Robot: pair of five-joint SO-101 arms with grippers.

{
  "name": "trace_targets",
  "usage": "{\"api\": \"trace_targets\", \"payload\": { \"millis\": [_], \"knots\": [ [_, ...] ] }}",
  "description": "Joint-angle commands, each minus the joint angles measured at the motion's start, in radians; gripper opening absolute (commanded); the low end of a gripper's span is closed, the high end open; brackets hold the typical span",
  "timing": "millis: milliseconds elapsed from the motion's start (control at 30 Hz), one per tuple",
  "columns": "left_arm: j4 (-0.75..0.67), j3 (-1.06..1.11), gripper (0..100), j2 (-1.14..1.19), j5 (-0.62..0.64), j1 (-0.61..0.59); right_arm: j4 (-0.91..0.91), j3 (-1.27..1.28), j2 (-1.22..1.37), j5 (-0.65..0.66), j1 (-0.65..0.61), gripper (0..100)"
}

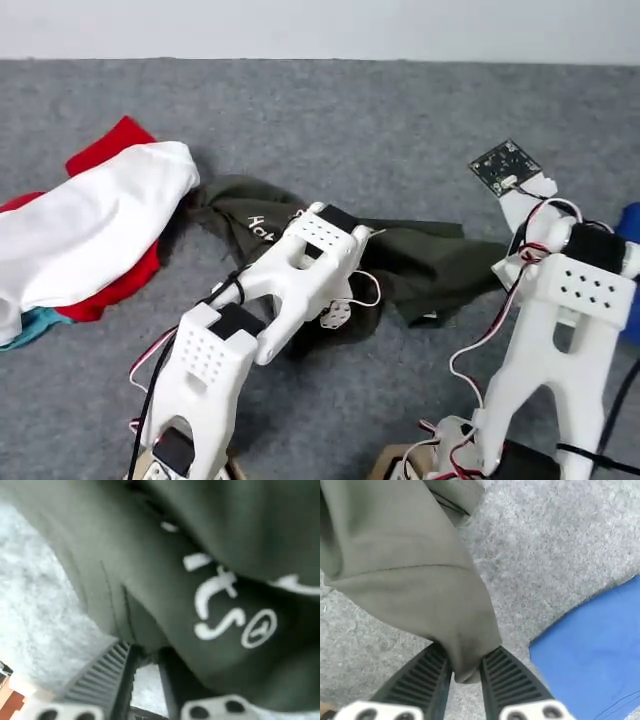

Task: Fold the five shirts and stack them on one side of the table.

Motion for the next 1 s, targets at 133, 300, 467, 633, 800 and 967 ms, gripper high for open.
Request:
{"api": "trace_targets", "payload": {
  "millis": [133, 300, 467, 633, 800, 967],
  "knots": [
    [0.008, 0.008, 1, -0.201, 0.012, -0.012, 0.097, -0.011, -0.015, 0.008, -0.145, 1.0],
    [0.008, 0.008, 1, -0.404, 0.012, -0.012, 0.097, -0.014, -0.015, -0.041, -0.191, 1.0],
    [0.006, 0.008, 1, -0.626, 0.012, -0.020, 0.107, -0.040, -0.041, -0.041, -0.170, 1.0],
    [0.006, 0.005, 1, -0.824, 0.011, -0.038, 0.113, -0.069, -0.168, -0.041, -0.143, 1.0],
    [0.006, 0.005, 1, -0.971, 0.011, -0.133, 0.263, -0.048, -0.305, 0.017, -0.153, 1.0],
    [0.006, 0.007, 1, -1.091, 0.005, -0.249, 0.414, -0.023, -0.430, 0.094, -0.154, 1.0]
  ]
}}
